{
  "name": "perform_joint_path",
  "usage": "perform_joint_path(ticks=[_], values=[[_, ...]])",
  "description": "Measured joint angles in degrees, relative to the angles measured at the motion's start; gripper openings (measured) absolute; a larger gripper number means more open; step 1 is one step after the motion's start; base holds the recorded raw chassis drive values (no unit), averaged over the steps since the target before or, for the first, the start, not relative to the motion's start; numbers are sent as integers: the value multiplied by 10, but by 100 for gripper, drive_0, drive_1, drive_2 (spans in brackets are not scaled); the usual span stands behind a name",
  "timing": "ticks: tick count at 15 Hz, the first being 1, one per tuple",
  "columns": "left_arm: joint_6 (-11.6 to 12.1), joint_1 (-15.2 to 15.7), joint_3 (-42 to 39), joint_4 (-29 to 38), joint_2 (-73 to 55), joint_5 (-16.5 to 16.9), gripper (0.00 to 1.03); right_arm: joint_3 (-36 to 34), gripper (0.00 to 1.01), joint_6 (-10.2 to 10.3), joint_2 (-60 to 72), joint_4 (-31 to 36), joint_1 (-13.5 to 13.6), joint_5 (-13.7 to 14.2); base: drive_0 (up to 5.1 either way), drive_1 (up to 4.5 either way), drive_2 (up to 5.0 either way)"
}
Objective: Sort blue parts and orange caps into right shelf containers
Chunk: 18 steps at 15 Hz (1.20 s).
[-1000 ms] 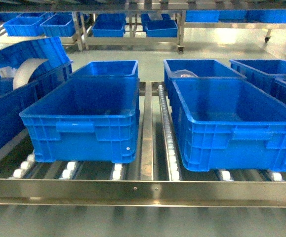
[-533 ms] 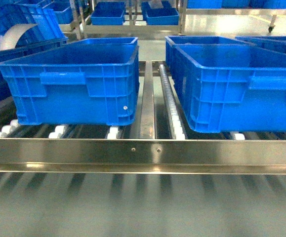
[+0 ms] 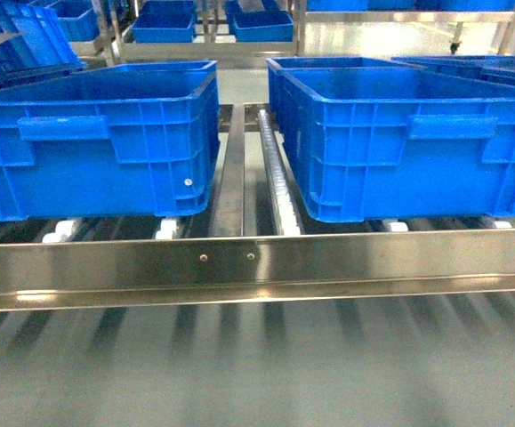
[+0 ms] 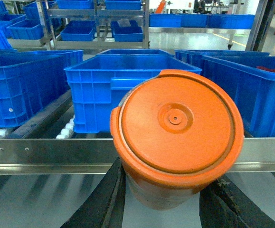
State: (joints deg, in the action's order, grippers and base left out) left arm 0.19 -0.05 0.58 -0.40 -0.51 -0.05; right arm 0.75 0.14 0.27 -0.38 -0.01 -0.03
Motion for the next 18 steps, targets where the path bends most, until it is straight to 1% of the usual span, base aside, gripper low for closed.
perform_joint_path(ticks=[3,8,11,18], values=[[0,0,0,0,0,0,43,0,38,0,0,0,0,0,-18,-18,-18],[0,0,0,0,0,0,43,0,38,0,0,0,0,0,106,106,106],[0,1,0,0,0,0,43,0,38,0,0,0,0,0,0,0,0],[0,1,0,0,0,0,43,0,38,0,0,0,0,0,7,422,-408]])
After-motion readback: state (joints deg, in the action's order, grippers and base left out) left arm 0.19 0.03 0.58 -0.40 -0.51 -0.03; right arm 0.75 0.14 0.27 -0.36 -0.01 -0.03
